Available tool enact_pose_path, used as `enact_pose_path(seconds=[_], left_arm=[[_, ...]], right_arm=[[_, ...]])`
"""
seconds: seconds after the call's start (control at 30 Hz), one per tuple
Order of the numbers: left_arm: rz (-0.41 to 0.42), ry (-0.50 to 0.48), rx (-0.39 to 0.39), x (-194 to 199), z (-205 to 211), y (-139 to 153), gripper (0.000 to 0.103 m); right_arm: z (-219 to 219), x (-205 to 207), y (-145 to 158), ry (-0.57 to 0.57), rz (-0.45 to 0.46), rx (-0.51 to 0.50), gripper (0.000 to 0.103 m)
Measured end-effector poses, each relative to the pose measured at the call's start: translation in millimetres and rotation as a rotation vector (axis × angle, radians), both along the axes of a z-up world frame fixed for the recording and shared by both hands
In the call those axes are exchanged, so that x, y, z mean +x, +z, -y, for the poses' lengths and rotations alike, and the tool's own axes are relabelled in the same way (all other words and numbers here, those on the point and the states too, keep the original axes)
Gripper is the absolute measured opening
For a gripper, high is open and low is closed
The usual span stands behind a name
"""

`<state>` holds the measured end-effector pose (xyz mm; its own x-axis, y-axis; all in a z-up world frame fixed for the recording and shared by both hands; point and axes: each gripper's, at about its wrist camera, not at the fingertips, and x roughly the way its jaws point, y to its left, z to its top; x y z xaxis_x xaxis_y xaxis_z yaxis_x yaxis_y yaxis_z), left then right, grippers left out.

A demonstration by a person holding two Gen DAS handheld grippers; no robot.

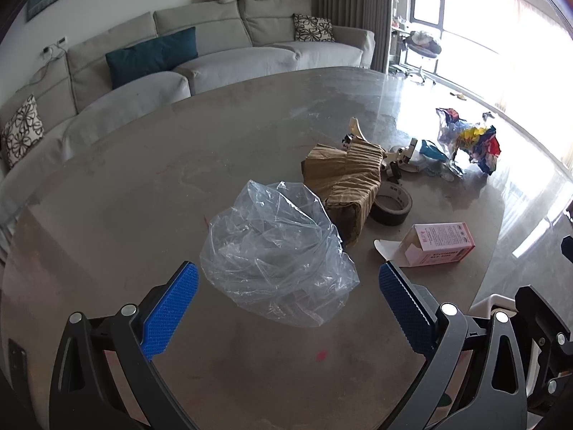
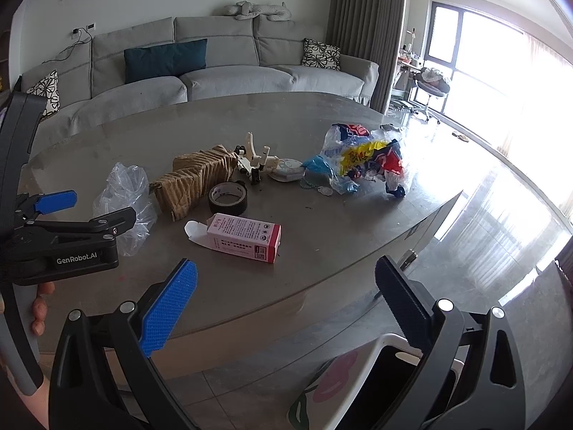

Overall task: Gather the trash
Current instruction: 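Reach the left gripper to the clear plastic bag and grasp it, then grasp the pink-and-white paper box with the right gripper while the left holds the bag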

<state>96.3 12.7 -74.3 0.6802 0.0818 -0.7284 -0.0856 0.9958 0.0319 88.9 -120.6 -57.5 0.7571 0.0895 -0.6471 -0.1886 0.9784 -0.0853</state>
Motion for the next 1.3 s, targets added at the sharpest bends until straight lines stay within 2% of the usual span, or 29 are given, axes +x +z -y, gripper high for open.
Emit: enact_pose_path(seconds=[0.47, 0.53, 0.57, 0.6, 0.73, 0.83, 0.9, 0.93, 1.0, 1.1, 1.3], left_arm=[[-0.091, 0.07, 0.011, 30, -11, -35, 0.099], [-0.104, 0.078, 0.011, 33, -13, -39, 0.094], [-0.11, 0.08, 0.014, 34, -15, -40, 0.087], [-0.117, 0.077, 0.015, 35, -15, -41, 0.084], [-0.12, 0.08, 0.002, 35, -18, -41, 0.078], [-0.119, 0.075, 0.011, 34, -17, -40, 0.068], [-0.117, 0.074, 0.024, 32, -17, -38, 0.052], [-0.115, 0.071, 0.026, 31, -17, -37, 0.049], [-0.115, 0.067, 0.016, 27, -17, -34, 0.034], [-0.093, 0.053, 0.006, 18, -16, -27, 0.024], [-0.021, 0.022, 0.003, 0, -15, -1, 0.018]], right_arm=[[-3, 7, -4, 0.011, -0.002, -0.023, 0.099], [-3, 6, -3, 0.011, 0.002, -0.023, 0.099], [-4, 6, -3, 0.011, 0.002, -0.023, 0.099], [-4, 6, -2, 0.011, 0.003, -0.023, 0.099], [-5, 7, -4, 0.013, -0.001, -0.022, 0.099], [-6, 7, -5, 0.014, -0.001, -0.022, 0.099], [-7, 6, -4, 0.017, -0.002, -0.02, 0.099], [-8, 6, -4, 0.018, -0.001, -0.02, 0.099], [-9, 5, -4, 0.022, 0.001, -0.019, 0.099], [-11, 5, -3, 0.028, -0.001, -0.017, 0.099], [-13, 7, -2, 0.045, 0.006, 0.003, 0.099]])
